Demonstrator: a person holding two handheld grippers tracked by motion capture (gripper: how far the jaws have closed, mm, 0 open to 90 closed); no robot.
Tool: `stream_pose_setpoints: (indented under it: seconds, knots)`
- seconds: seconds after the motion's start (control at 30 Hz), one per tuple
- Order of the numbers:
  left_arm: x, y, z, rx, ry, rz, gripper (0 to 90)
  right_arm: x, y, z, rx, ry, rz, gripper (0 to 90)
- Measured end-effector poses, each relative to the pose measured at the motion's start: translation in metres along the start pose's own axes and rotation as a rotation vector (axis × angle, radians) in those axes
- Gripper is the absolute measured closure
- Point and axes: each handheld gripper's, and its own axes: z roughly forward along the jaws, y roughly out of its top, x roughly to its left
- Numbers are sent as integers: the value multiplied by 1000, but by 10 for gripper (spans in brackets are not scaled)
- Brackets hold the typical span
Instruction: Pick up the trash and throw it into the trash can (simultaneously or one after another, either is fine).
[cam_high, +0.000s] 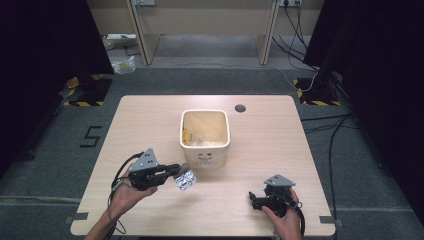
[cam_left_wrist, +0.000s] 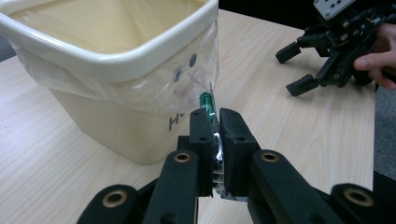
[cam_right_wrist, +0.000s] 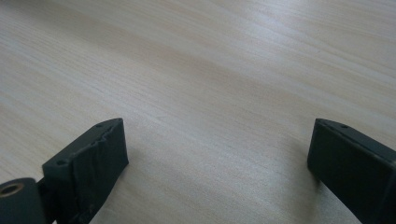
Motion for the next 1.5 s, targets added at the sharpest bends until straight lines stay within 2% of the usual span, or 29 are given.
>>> stream_pose_setpoints:
  seconds: [0.7,1.13,1.5]
  knots:
    - [13,36,-21,-66,21,16,837,0,0,0,-1,0,-2,52]
    - [16,61,-18,-78,14,41,838,0,0,0,-1,0,-2,52]
    - [23,75,-15,-105,19,33,837,0,0,0,-1,0,-2,52]
